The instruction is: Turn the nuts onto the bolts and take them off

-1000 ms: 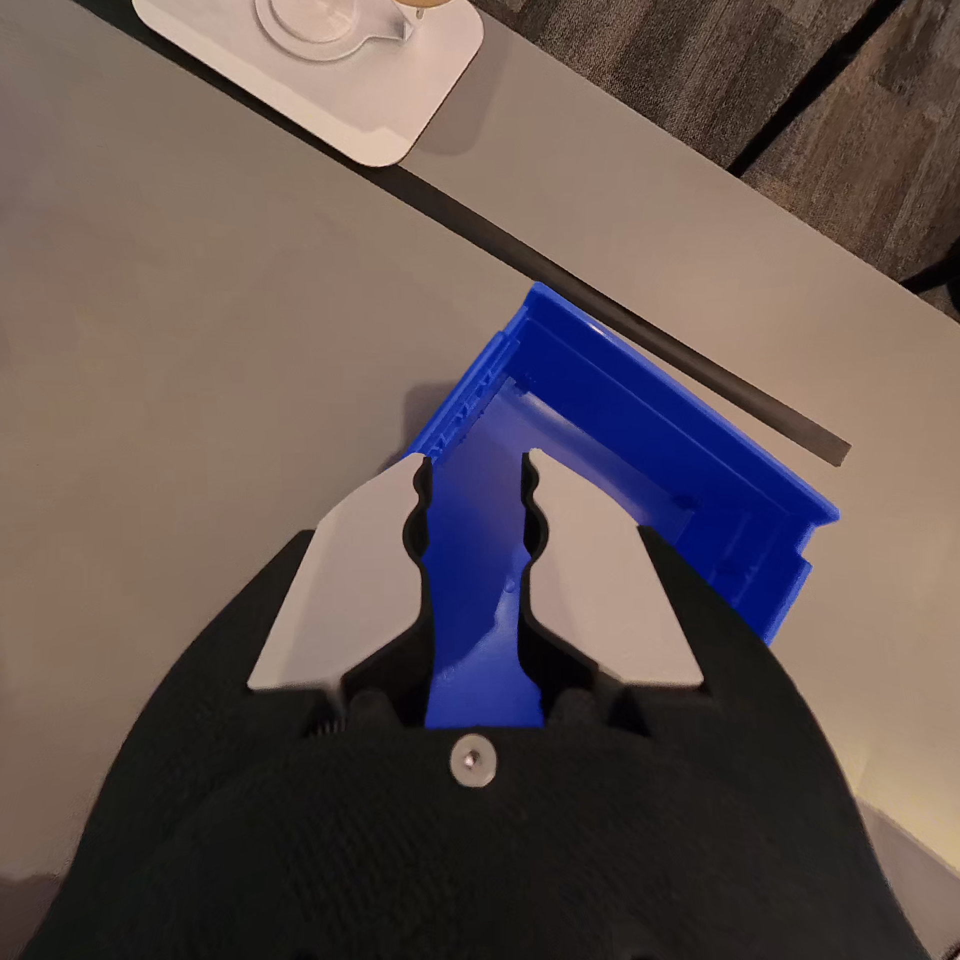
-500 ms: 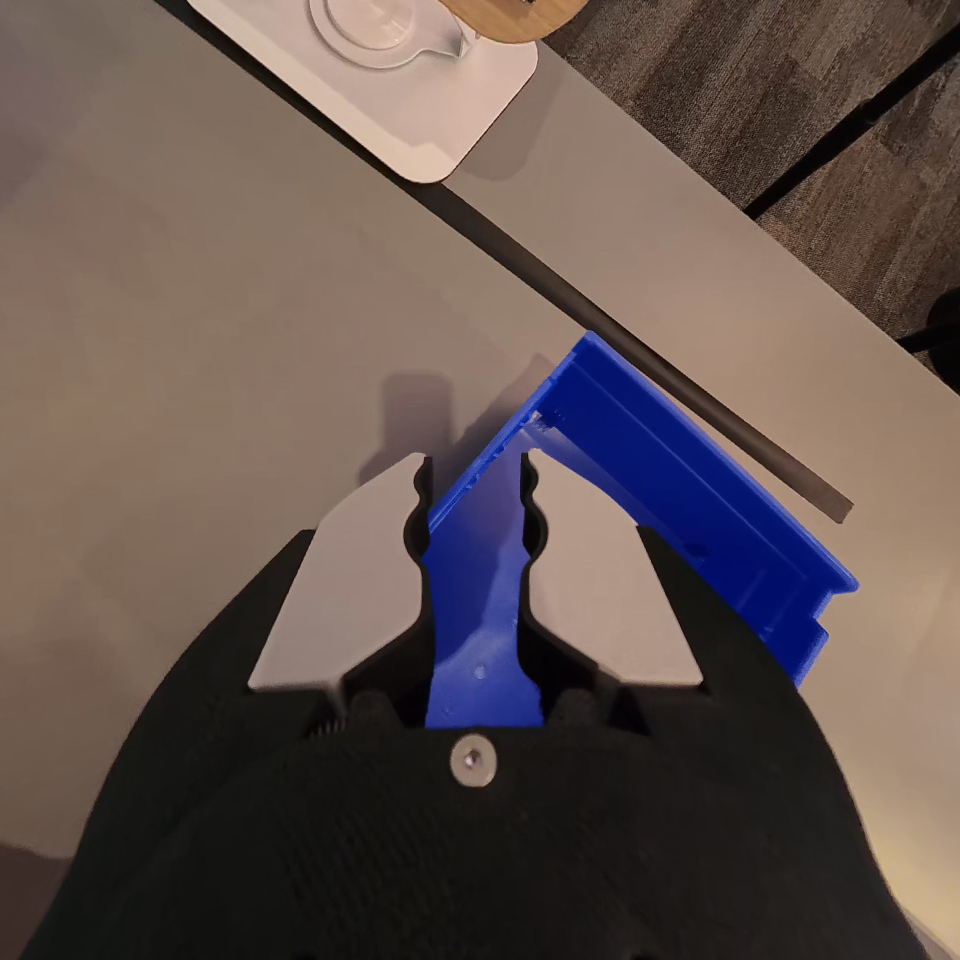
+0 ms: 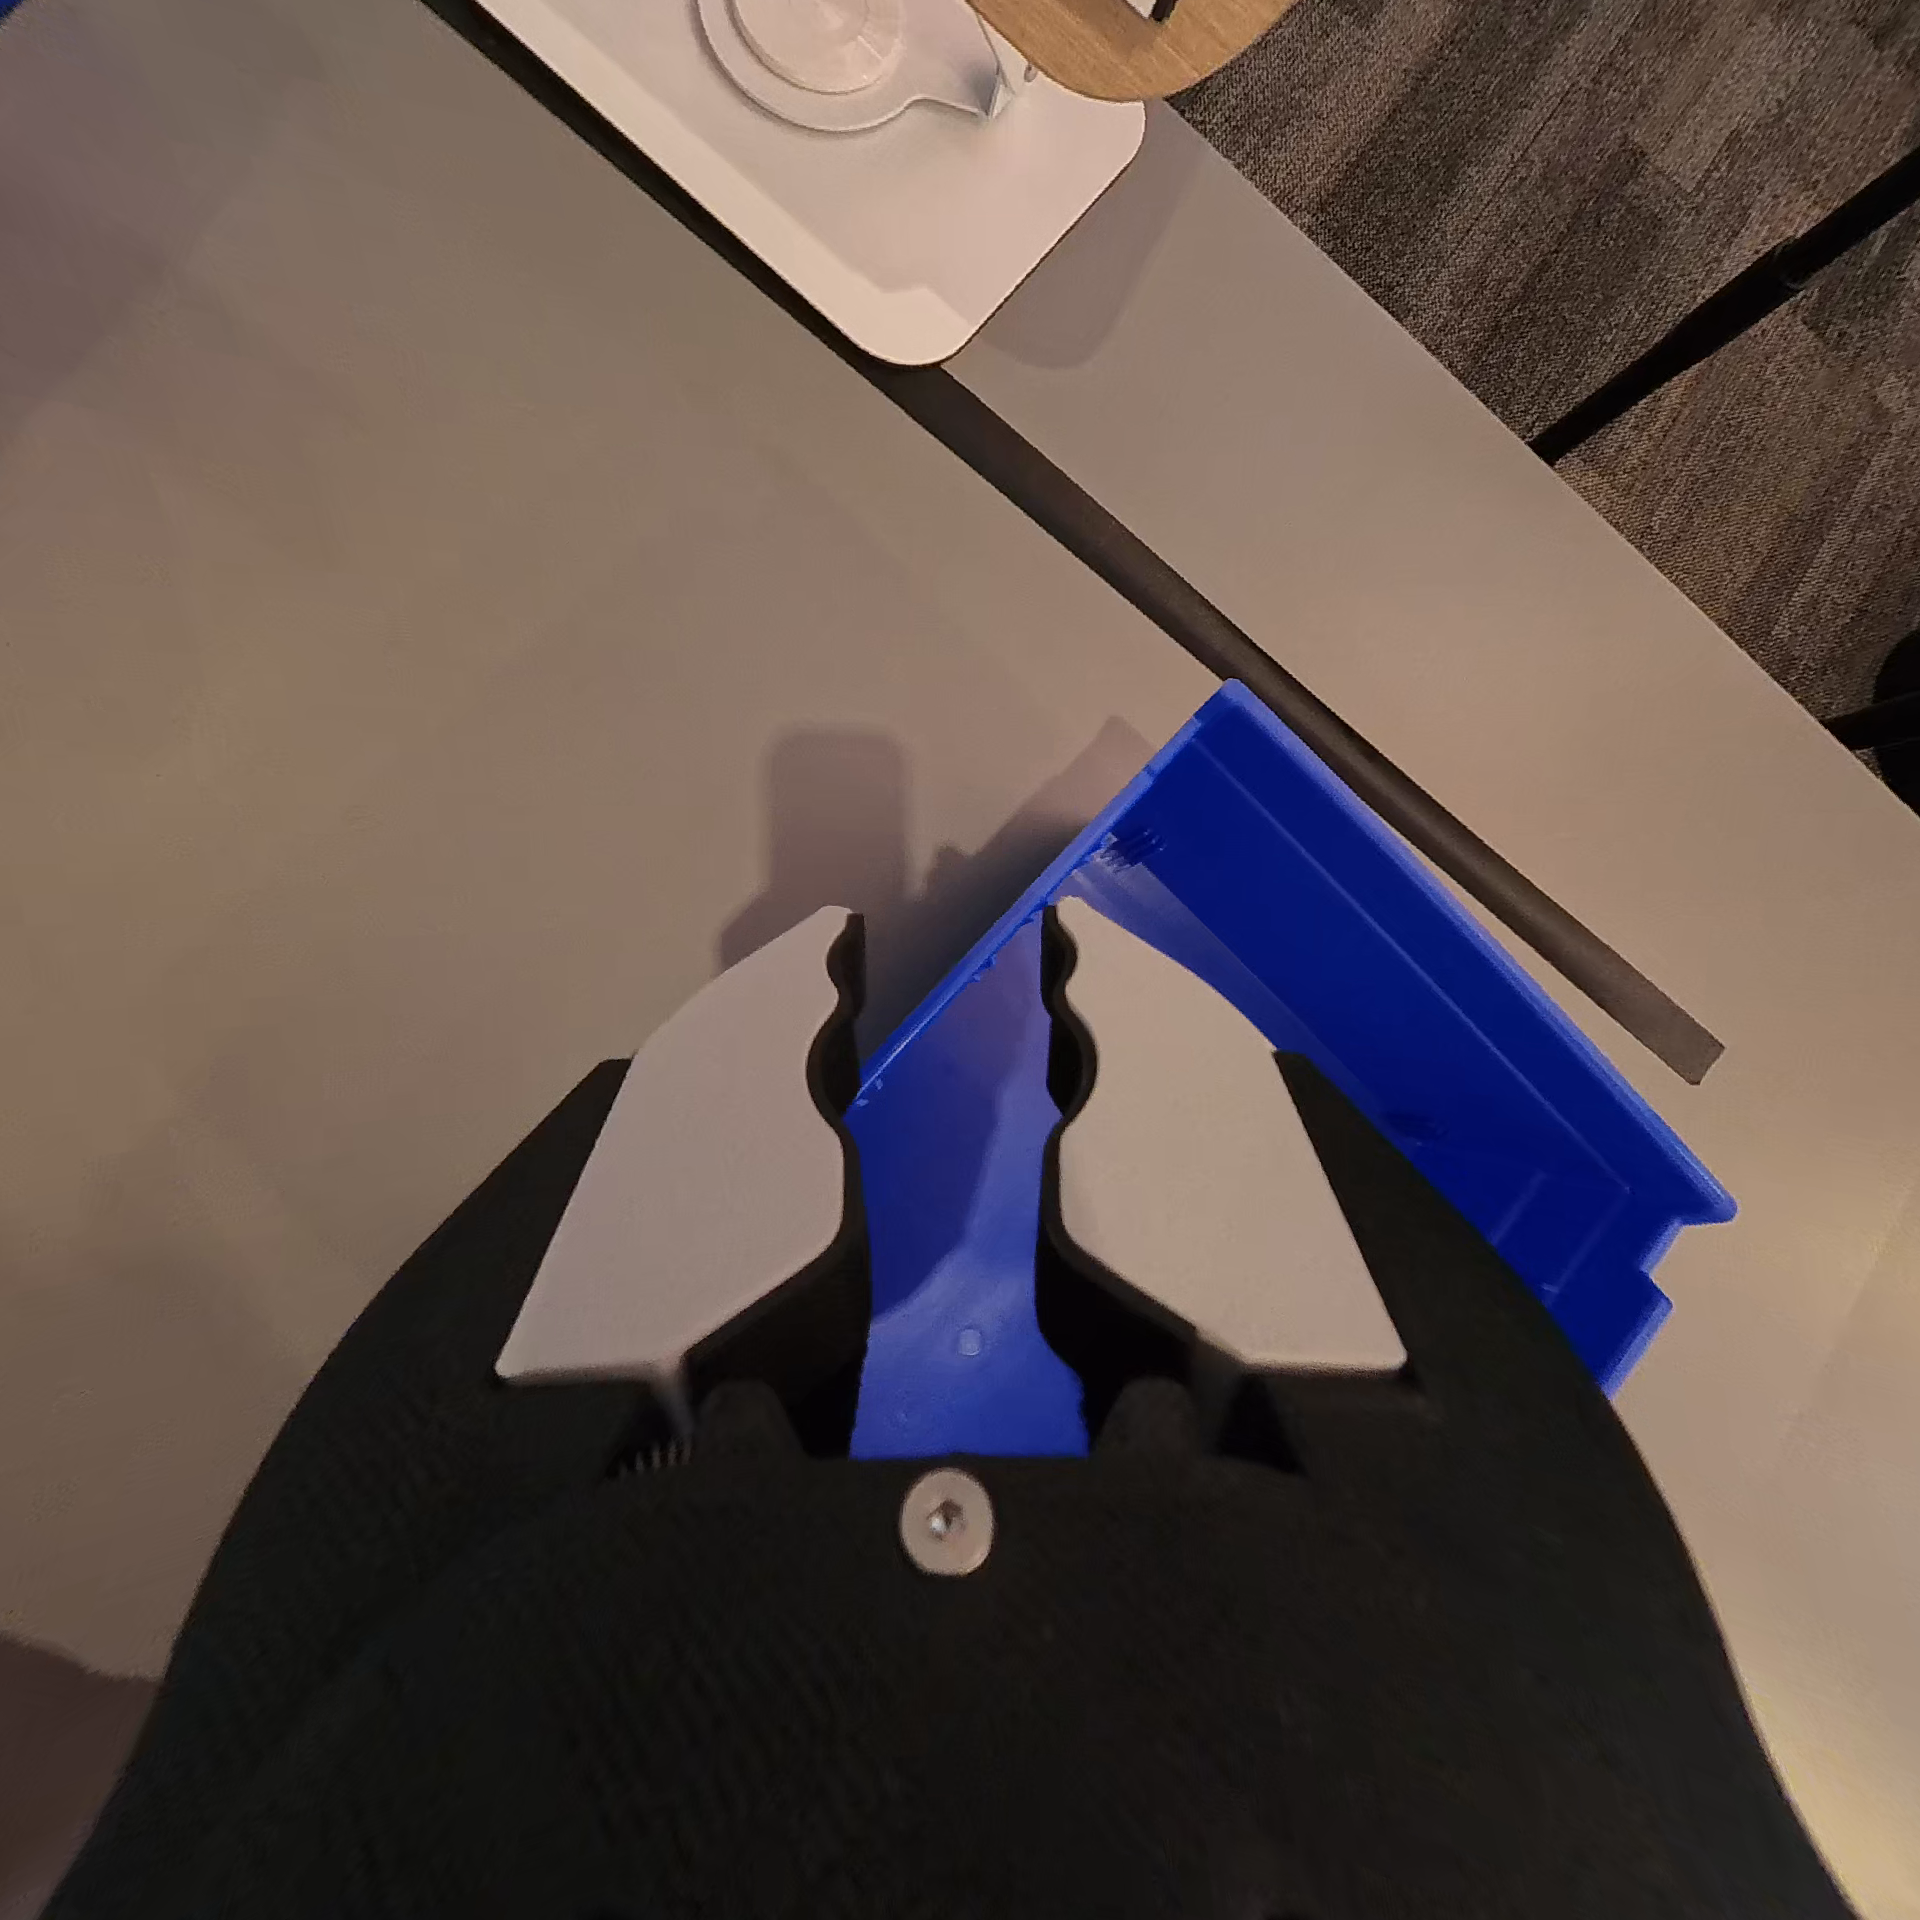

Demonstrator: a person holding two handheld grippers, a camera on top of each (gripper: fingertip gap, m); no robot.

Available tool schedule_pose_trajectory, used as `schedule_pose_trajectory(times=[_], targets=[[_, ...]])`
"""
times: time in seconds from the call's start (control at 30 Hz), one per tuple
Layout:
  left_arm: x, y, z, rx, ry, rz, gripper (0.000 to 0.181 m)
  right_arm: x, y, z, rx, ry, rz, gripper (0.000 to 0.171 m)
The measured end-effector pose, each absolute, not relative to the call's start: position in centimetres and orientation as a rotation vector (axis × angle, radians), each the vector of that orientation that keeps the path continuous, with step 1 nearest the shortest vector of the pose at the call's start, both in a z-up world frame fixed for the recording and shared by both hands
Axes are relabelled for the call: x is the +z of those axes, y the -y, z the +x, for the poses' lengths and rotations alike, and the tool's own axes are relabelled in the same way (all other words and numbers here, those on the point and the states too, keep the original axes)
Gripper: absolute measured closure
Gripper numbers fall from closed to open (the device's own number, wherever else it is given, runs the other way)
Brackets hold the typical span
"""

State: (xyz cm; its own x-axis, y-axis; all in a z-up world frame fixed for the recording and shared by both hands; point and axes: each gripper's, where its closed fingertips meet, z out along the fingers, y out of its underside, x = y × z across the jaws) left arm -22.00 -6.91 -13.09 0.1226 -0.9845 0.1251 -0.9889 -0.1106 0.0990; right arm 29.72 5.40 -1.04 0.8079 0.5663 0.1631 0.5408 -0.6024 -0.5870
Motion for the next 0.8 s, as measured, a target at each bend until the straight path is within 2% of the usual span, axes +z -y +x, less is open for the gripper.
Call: schedule_pose_trajectory(times=[0.1,0.47,0.57,0.63,0.8], targets=[[-13.4,8.2,-22.1,0.094,1.93,2.209,0.15,-0.9,-5.4,29.7,0.056,0.813,-2.347,0.138],[-15.2,8.3,-24.6,-0.114,2.039,2.051,0.15,-1.0,-5.2,29.3,0.049,0.858,-2.338,0.138],[-15.3,8.1,-24.5,-0.104,2.039,2.077,0.154,-1.1,-5.1,29.2,0.046,0.865,-2.34,0.138],[-15.3,7.5,-24.2,-0.115,2.04,2.119,0.148,-1.2,-5.1,29.1,0.045,0.871,-2.341,0.138],[-15.1,5.3,-23.4,-0.209,2.04,2.255,0.15,-1.2,-5.1,29.1,0.042,0.874,-2.341,0.138]])
